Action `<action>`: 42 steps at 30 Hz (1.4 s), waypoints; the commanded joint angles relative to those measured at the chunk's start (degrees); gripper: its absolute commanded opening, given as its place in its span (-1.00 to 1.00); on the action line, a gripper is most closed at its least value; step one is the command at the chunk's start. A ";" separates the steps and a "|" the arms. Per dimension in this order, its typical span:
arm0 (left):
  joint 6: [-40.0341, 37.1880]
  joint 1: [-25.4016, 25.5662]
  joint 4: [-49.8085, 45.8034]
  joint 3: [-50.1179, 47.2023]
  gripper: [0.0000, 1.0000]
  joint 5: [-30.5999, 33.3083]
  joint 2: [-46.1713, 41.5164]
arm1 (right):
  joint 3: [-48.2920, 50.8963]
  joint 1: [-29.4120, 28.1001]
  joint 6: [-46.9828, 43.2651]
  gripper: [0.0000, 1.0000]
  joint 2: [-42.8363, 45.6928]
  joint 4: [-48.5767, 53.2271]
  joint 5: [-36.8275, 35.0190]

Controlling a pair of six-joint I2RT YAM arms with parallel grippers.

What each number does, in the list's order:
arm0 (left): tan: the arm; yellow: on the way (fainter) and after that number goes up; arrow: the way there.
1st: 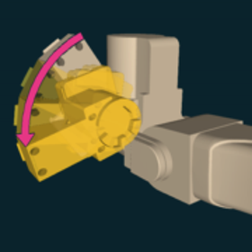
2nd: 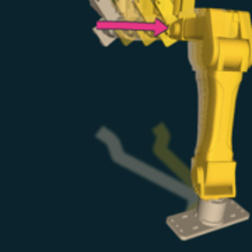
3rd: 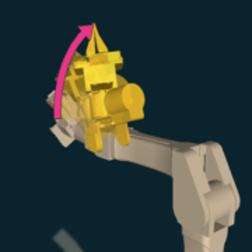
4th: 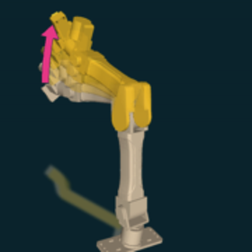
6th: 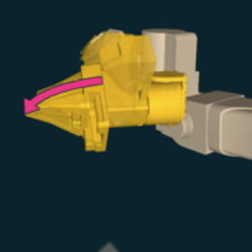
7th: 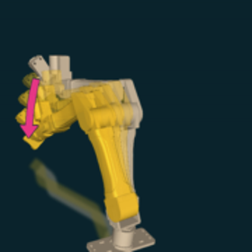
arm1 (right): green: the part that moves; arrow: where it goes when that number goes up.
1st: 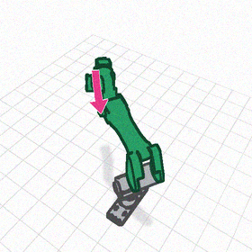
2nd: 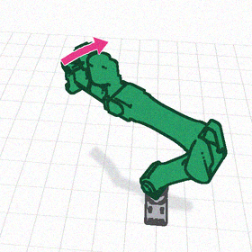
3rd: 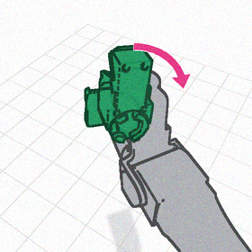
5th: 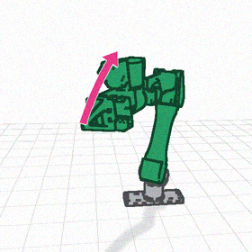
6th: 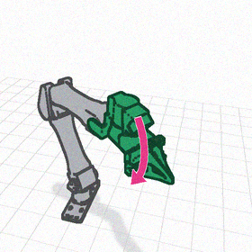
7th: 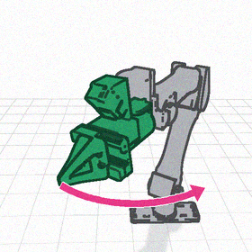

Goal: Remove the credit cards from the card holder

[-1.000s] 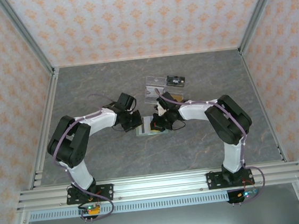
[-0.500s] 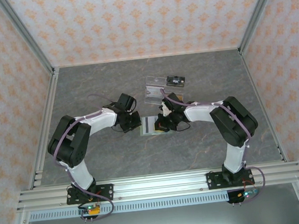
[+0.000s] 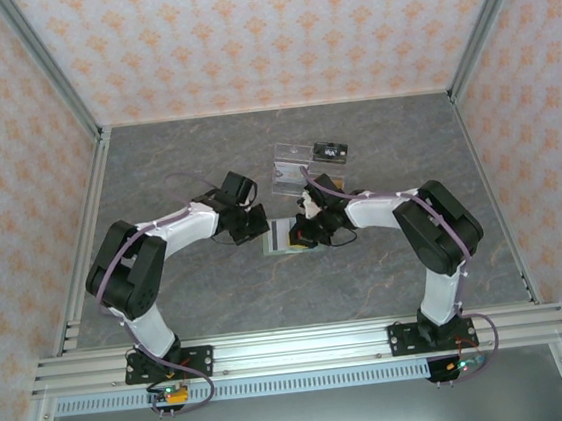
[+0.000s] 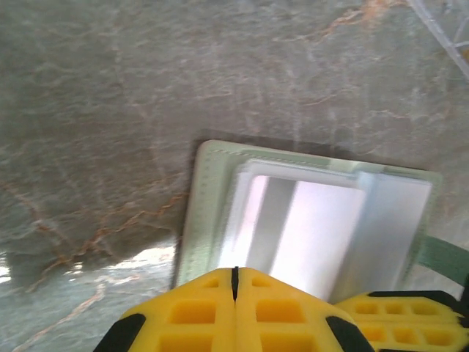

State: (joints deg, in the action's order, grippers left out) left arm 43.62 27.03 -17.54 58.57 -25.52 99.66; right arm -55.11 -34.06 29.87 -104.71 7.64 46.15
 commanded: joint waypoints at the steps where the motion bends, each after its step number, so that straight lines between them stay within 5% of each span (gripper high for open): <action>1: -0.27 0.43 -0.01 1.80 -1.00 -0.33 2.11 | -1.45 0.10 -1.04 -1.00 -1.02 0.50 0.34; 17: -1.43 0.33 -6.39 1.99 -1.00 4.58 5.70 | 1.72 2.26 -2.34 -1.00 1.42 0.95 0.18; 42: -2.49 0.31 -6.03 5.93 -0.91 2.06 2.67 | 5.83 5.28 -7.33 -1.00 14.66 6.79 -6.96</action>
State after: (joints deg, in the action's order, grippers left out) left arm 41.95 27.38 -21.89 62.35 -23.59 104.42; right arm -49.43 -29.04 25.06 -92.62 12.62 41.63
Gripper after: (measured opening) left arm 0.052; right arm 0.044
